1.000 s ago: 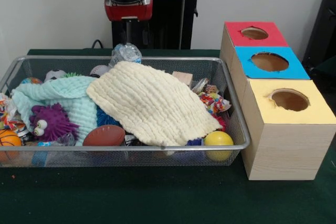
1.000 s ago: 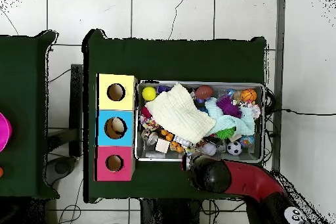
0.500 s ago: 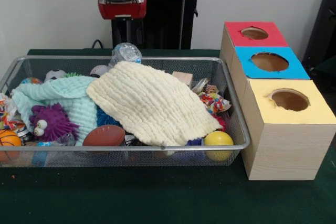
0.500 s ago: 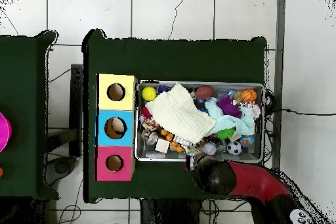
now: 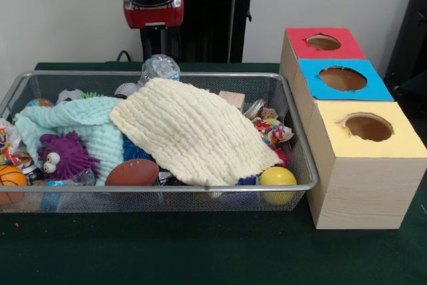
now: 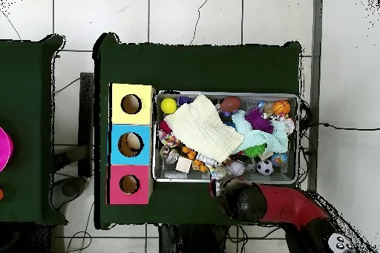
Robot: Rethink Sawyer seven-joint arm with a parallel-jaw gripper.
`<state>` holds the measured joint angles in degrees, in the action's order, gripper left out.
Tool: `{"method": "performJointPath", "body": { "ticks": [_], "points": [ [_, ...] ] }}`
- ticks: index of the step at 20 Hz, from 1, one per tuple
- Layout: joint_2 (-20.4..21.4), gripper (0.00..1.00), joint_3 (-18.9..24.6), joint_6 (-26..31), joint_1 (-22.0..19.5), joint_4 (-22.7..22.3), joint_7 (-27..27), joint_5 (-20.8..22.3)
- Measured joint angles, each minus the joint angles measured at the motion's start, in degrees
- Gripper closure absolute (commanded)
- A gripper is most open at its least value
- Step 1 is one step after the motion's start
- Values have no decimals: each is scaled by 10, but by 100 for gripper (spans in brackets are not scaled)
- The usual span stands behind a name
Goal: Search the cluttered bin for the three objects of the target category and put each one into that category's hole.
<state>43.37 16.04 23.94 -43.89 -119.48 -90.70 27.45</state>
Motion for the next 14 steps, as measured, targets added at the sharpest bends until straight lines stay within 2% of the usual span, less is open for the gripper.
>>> {"method": "performJointPath", "body": {
  "ticks": [5,14],
  "points": [
    [-30,0,0,1,-1,5,0,29],
    [-30,0,0,1,-1,5,0,32]
  ]
}}
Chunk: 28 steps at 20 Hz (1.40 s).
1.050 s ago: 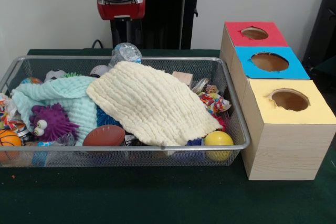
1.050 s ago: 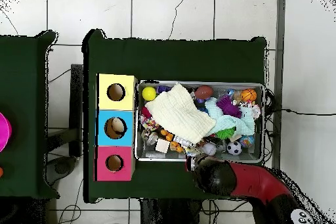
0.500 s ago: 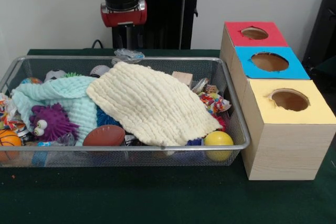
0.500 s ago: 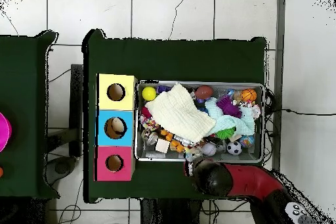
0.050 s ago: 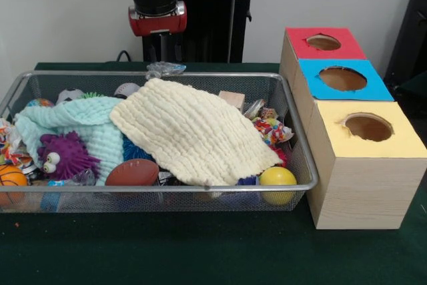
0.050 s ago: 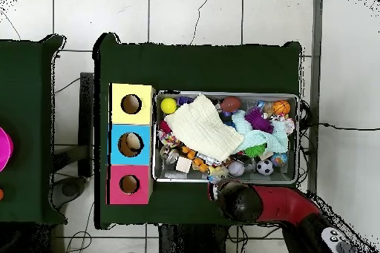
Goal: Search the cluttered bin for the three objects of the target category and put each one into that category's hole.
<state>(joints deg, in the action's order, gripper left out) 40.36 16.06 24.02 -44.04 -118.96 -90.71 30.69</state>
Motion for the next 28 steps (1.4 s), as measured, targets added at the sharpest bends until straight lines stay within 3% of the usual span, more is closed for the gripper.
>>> {"method": "performJointPath", "body": {
  "ticks": [9,16,28],
  "points": [
    [-3,0,0,12,-2,-1,0,6],
    [-35,0,0,19,-4,-3,0,38],
    [-55,0,0,19,-3,-3,0,47]
  ]
}}
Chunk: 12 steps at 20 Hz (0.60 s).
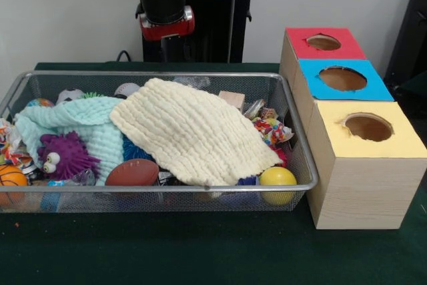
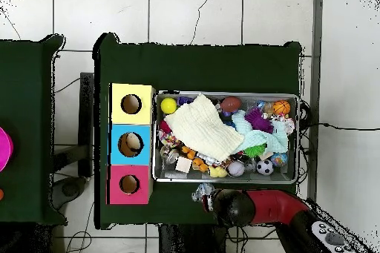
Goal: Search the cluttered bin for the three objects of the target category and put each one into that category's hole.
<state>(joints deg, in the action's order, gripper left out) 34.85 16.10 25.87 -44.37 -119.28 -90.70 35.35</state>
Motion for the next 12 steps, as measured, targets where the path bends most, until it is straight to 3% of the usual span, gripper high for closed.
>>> {"method": "performJointPath", "body": {
  "ticks": [12],
  "points": [
    [1,0,0,0,12,0,0,0]
  ]
}}
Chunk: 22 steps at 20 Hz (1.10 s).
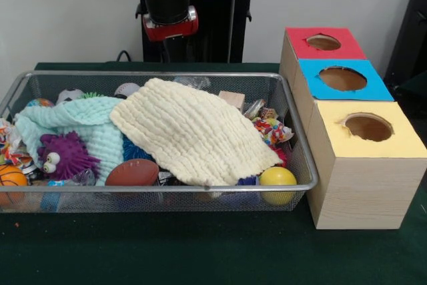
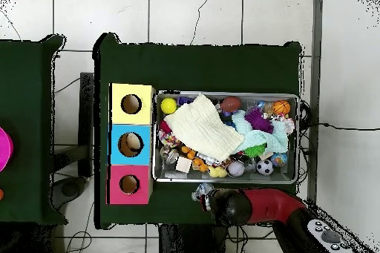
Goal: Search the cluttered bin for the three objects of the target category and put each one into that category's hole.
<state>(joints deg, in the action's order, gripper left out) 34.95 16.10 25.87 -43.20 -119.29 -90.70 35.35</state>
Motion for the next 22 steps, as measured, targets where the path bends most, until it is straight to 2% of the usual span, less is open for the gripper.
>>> {"method": "performJointPath", "body": {
  "ticks": [12,22],
  "points": [
    [28,0,-2,-2,22,-7,0,0],
    [45,0,-9,-29,52,-27,0,0]
  ]
}}
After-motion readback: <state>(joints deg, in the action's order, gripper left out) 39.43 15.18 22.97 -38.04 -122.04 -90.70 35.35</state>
